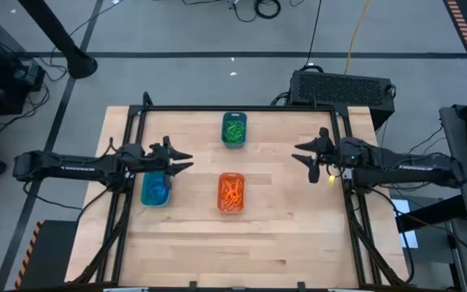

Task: Sort rubber bands into baskets
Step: Return to Home Position

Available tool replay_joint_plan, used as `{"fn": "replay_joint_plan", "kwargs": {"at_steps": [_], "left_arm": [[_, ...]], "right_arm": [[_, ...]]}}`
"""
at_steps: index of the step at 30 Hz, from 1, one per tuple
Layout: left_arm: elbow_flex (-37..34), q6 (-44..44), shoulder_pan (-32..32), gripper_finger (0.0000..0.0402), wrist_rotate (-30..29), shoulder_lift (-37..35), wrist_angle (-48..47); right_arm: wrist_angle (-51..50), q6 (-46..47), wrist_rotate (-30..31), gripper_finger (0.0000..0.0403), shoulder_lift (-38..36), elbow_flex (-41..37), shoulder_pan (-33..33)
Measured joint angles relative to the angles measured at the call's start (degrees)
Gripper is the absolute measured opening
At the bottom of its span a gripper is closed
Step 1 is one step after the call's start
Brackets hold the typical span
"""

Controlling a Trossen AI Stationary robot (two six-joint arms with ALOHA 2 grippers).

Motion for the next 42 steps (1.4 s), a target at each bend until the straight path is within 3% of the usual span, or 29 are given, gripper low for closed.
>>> {"fn": "replay_joint_plan", "kwargs": {"at_steps": [4,9,13,16,19,25,42], "left_arm": [[-3.86,-0.28,-0.27,0.0128,0.07,0.00,6.21],[-6.64,-4.33,-0.24,0.0128,0.00,0.00,9.81],[-8.17,-7.11,-0.24,0.0128,-0.16,0.02,11.33],[-8.15,-7.25,-0.22,0.0128,-1.27,0.02,11.76],[-8.15,-7.27,-0.22,0.0128,-3.29,0.04,12.14],[-8.11,-7.55,-0.22,0.0128,-3.93,0.22,12.97],[-8.11,-7.31,-0.22,0.0128,-4.04,0.24,12.77]], "right_arm": [[4.31,2.88,-0.36,0.0115,-6.38,-7.53,-0.01],[0.33,3.38,-0.45,0.0013,-15.14,-11.59,-0.01],[-7.04,5.51,-2.23,0.0009,-22.50,-11.72,-0.01],[-3.27,4.09,-5.75,0.0002,-27.35,-13.55,0.01],[3.45,1.44,-5.44,0.0003,-30.68,-17.75,0.01],[12.89,-1.40,-6.02,0.0001,-29.03,-23.42,-0.12],[11.89,-2.81,-6.14,0.0006,-26.97,-23.44,-0.12]]}}
